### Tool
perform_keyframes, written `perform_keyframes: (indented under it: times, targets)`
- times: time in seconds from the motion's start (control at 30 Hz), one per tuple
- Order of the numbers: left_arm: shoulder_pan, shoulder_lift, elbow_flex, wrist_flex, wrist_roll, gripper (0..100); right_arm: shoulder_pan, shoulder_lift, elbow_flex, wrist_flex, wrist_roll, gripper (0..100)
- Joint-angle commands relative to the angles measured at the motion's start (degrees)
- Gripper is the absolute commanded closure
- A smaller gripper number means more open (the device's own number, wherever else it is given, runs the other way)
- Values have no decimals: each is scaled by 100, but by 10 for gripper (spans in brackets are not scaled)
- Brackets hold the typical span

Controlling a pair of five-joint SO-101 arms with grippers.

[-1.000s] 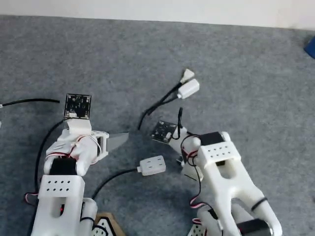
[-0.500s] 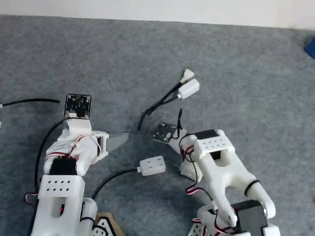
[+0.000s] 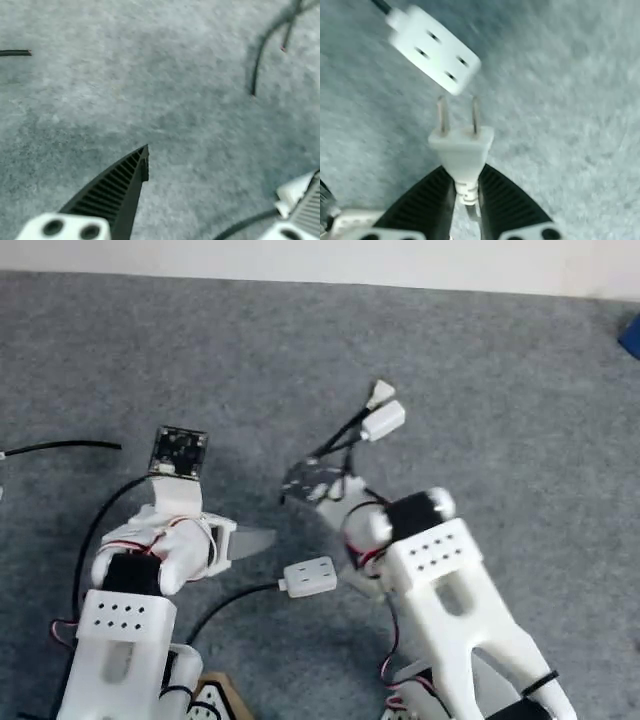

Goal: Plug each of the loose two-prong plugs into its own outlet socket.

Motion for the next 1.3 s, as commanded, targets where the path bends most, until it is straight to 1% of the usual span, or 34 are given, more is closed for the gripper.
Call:
perform_keyframes:
  times: [0.0,0.1,0.23,0.47,0.6,0.7,0.8,0.87,0.97,1.0,1.13,1.27]
  targets:
    - [207,22,-224,62,35,536,-620,-189,-374,-295,-545,992]
    - [207,-13,-84,35,18,536,-637,-171,-189,-541,-589,992]
    - [224,-13,-48,35,18,536,-470,-198,75,-259,-237,992]
    - [224,-22,-233,62,44,536,-356,-145,163,-409,-246,992]
    - [277,-22,-444,299,97,536,-356,154,338,-857,-545,992]
    - [558,-22,-664,545,325,533,-365,391,312,-1235,-782,992]
    - [804,-22,-769,633,334,534,-391,470,295,-1560,-1160,992]
    - [884,-22,-743,607,334,534,-462,470,295,-1613,-1248,992]
    - [1068,-13,-505,580,334,536,-664,470,286,-1569,-1301,992]
    - [1130,-13,-409,457,334,536,-734,470,259,-1481,-1310,992]
    - [1191,4,-57,18,334,536,-901,470,-295,-866,-1327,992]
    - [1200,22,-4,-26,325,536,-866,470,-892,-347,-1275,992]
